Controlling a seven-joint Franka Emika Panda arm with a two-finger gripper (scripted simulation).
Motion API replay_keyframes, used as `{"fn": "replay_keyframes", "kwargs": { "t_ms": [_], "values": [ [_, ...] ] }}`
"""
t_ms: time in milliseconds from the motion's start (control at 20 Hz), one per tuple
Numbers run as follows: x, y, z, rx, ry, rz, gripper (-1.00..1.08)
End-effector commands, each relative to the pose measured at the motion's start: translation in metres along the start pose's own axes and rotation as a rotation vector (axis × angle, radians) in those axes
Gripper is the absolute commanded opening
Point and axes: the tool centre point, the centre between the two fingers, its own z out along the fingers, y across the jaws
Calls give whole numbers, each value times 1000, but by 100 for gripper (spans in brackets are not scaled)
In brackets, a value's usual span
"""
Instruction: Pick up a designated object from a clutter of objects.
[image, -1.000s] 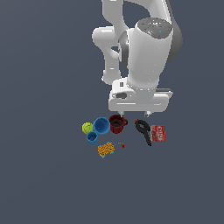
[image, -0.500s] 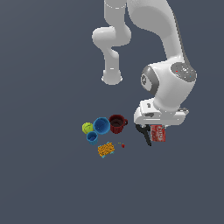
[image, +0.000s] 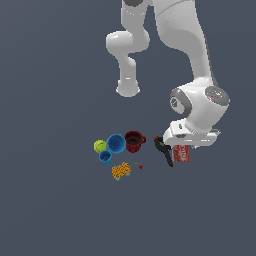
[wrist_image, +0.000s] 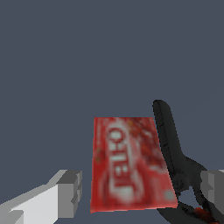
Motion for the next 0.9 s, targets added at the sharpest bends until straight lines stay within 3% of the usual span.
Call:
{"fn": "replay_keyframes", "kwargs": {
  "t_ms": [0,300,850],
  "values": [
    [-2,-4,4,0,1,2,100],
    [-2,-3,9,-1,0,0,100],
    [-3,-4,53,0,1,1,100]
  ]
}}
